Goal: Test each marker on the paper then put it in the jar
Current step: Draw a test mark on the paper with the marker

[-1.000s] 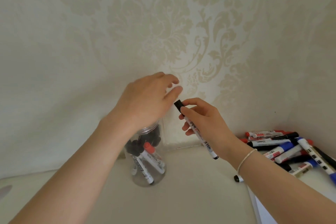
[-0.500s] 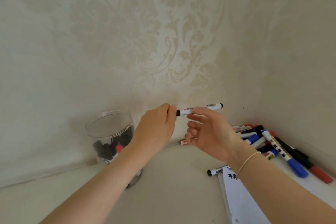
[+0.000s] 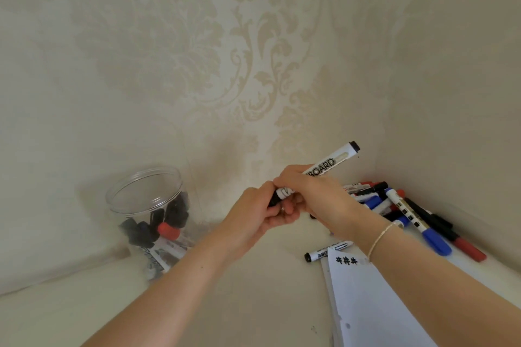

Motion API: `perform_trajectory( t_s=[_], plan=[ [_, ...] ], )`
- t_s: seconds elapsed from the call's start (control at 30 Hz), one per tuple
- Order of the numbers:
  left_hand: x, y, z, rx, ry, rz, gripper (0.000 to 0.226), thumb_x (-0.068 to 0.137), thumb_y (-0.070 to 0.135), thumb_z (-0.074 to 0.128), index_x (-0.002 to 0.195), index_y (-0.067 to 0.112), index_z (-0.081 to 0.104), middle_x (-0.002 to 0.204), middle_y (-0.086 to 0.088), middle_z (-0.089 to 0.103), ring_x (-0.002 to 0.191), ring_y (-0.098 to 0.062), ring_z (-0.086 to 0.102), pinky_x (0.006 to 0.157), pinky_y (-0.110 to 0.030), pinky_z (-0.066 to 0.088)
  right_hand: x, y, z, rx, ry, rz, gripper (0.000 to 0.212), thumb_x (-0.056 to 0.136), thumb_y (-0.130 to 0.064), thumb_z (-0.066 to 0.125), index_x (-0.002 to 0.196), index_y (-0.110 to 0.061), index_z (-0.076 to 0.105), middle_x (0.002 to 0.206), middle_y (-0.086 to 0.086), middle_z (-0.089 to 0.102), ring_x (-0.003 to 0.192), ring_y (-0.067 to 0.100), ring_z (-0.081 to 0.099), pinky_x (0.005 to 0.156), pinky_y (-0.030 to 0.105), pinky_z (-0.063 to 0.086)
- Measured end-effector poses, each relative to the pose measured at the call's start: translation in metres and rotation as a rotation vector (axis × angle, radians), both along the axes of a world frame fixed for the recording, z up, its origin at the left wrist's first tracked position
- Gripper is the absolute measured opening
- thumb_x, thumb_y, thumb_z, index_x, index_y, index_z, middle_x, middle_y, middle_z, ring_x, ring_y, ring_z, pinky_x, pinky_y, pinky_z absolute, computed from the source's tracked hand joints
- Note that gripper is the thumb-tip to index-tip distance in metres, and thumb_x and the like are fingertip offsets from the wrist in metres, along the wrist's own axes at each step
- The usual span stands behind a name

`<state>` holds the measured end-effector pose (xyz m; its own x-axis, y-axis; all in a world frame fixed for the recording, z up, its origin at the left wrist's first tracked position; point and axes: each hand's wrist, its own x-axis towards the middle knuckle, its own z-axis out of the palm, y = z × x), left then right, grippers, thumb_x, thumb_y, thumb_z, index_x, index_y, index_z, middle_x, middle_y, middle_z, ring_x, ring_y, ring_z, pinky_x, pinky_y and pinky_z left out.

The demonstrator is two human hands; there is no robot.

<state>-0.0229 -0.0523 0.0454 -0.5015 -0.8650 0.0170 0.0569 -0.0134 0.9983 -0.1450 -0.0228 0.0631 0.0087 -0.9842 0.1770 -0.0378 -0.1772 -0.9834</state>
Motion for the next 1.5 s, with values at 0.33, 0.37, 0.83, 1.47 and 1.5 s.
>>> perform_trajectory(
  t_s=[0.33, 0.37, 0.83, 1.47, 1.5],
  plan=[
    [-0.011, -0.008, -0.022, 0.352, -0.118, -0.250, 0.055, 0.095, 0.013, 0.039, 0.041, 0.017, 0.041, 0.040, 0.005, 0.020, 0.037, -0.010, 0.024, 0.073, -0.035, 0.056, -0.072, 0.031, 0.002, -0.083, 0.016, -0.018, 0.025, 0.080, -0.008, 0.051, 0.058, 0.000, 0.060, 0.048, 0.008, 0.034, 0.043, 0.019, 0.027, 0.046, 0.026, 0.034],
    [-0.009, -0.011, -0.027, 0.352, -0.149, -0.202, 0.052, 0.095, 0.012, 0.040, 0.043, 0.019, 0.036, 0.041, 0.004, 0.019, 0.038, -0.011, 0.023, 0.070, -0.036, 0.056, -0.088, 0.035, 0.004, -0.081, 0.028, -0.086, 0.026, 0.081, -0.007, 0.050, 0.057, -0.002, 0.061, 0.044, 0.005, 0.031, 0.043, 0.019, 0.026, 0.047, 0.028, 0.032],
    [-0.114, 0.044, -0.078, -1.020, -0.656, -0.434, 0.062, 0.098, 0.051, 0.026, 0.076, 0.009, 0.067, 0.081, 0.003, 0.067, 0.069, -0.010, 0.060, 0.070, -0.031, 0.046, -0.158, 0.068, -0.079, 0.220, -0.063, -0.798, 0.031, 0.082, 0.001, 0.055, 0.055, -0.009, 0.044, 0.035, -0.001, 0.046, 0.034, 0.013, 0.035, 0.034, 0.019, 0.028],
    [-0.119, 0.030, -0.109, -1.045, -0.617, -0.539, 0.062, 0.097, 0.051, 0.019, 0.119, 0.021, 0.068, 0.125, 0.019, 0.060, 0.055, -0.014, 0.059, 0.063, -0.034, 0.046, -0.156, 0.066, -0.115, 0.147, 0.201, -0.930, 0.036, 0.075, -0.001, 0.060, 0.052, -0.014, 0.035, 0.047, 0.004, 0.040, 0.044, 0.022, 0.043, 0.050, 0.028, 0.038],
    [-0.119, 0.030, -0.109, -1.037, -0.615, -0.537, 0.061, 0.097, 0.051, 0.019, 0.119, 0.022, 0.068, 0.125, 0.019, 0.061, 0.056, -0.014, 0.060, 0.064, -0.035, 0.047, -0.156, 0.065, -0.116, 0.134, 0.224, -0.943, 0.038, 0.075, 0.000, 0.060, 0.053, -0.015, 0.033, 0.048, 0.003, 0.038, 0.048, 0.022, 0.040, 0.051, 0.029, 0.037]
  ],
)
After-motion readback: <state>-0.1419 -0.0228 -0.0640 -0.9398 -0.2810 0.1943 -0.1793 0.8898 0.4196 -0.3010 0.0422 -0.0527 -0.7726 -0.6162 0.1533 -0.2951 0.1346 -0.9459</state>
